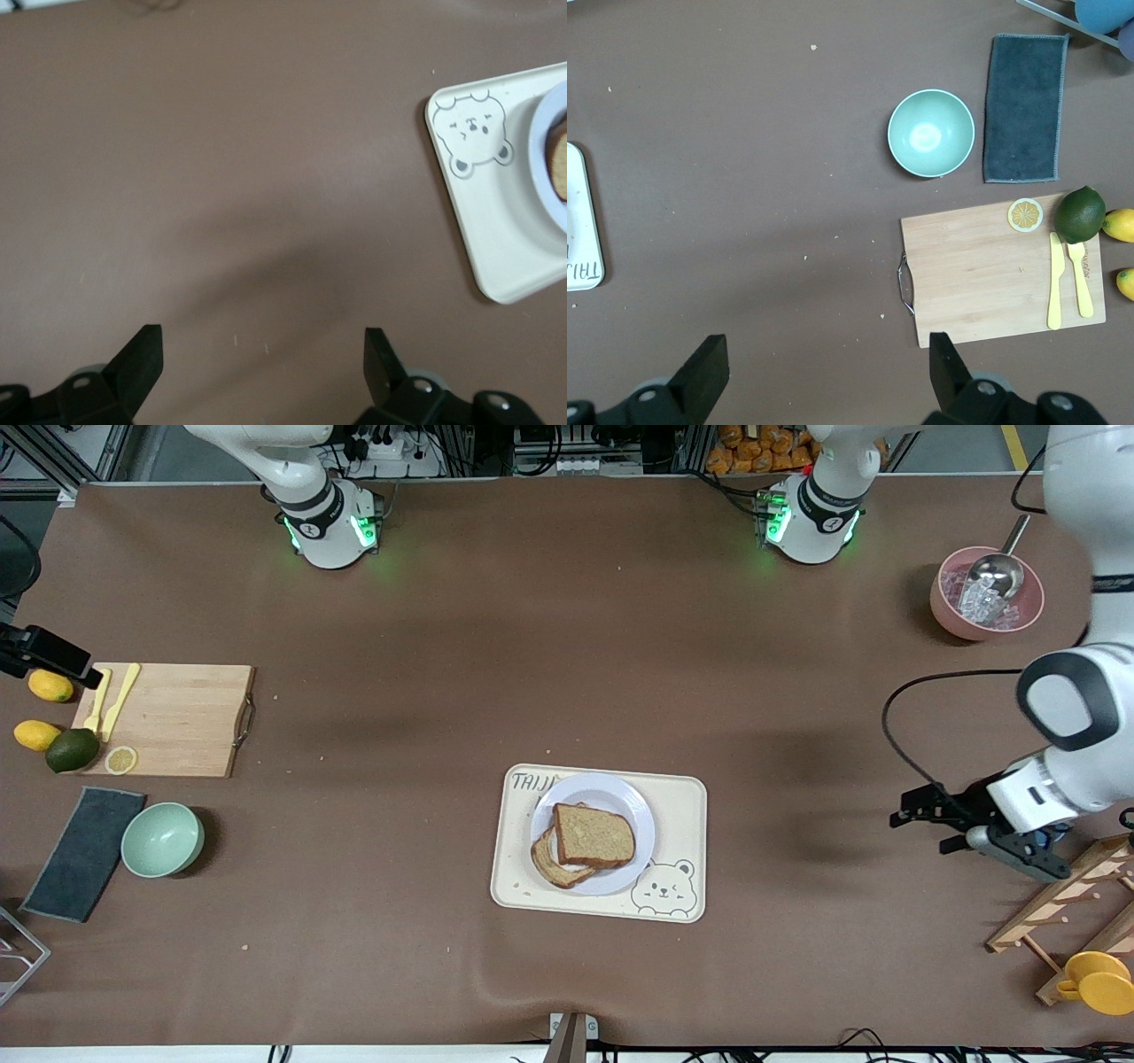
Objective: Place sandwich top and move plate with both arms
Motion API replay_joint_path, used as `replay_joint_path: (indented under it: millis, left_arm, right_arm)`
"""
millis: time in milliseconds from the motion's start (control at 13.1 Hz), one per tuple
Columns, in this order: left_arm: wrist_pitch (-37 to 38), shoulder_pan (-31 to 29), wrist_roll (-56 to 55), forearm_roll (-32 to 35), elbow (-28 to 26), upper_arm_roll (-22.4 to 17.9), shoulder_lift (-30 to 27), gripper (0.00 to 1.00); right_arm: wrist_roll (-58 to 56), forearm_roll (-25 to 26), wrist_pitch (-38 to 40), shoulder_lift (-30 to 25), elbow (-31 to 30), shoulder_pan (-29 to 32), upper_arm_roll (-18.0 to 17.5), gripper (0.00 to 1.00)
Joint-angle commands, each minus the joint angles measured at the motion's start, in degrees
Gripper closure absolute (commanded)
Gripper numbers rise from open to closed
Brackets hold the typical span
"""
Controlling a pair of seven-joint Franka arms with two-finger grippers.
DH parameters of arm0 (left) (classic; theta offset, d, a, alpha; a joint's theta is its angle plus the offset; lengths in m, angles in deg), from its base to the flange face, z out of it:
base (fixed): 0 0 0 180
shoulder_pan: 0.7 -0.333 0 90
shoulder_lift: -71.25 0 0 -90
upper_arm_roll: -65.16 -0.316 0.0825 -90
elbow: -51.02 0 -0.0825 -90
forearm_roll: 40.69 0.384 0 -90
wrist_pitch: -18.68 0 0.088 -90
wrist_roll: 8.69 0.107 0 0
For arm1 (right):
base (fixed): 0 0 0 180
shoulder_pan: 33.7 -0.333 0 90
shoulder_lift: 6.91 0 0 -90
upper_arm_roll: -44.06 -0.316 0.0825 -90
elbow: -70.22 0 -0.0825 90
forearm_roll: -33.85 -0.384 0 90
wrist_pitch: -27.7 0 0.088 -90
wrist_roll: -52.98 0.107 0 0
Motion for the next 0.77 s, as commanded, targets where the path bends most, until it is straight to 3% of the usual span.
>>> replay_joint_path:
  millis: [0,307,460,690]
  left_arm:
    - [9.6,1.4,-15.0,9.9,3.6,0.3,-5.0,0.0]
    - [20.1,7.6,-38.4,17.6,3.0,2.1,-16.9,0.0]
    - [28.5,7.9,-37.6,18.4,2.7,2.3,-21.7,0.0]
    - [32.4,8.5,-28.8,18.2,2.1,2.2,-25.5,0.0]
  right_arm:
    - [-0.2,0.4,0.4,0.6,1.0,1.2,-0.8,0.0]
    - [-0.3,0.4,0.2,0.6,1.1,1.1,-0.8,0.0]
    - [-0.3,0.4,0.2,0.5,1.2,1.1,-0.9,0.0]
    - [-0.4,0.4,0.1,0.5,1.3,1.1,-0.9,0.0]
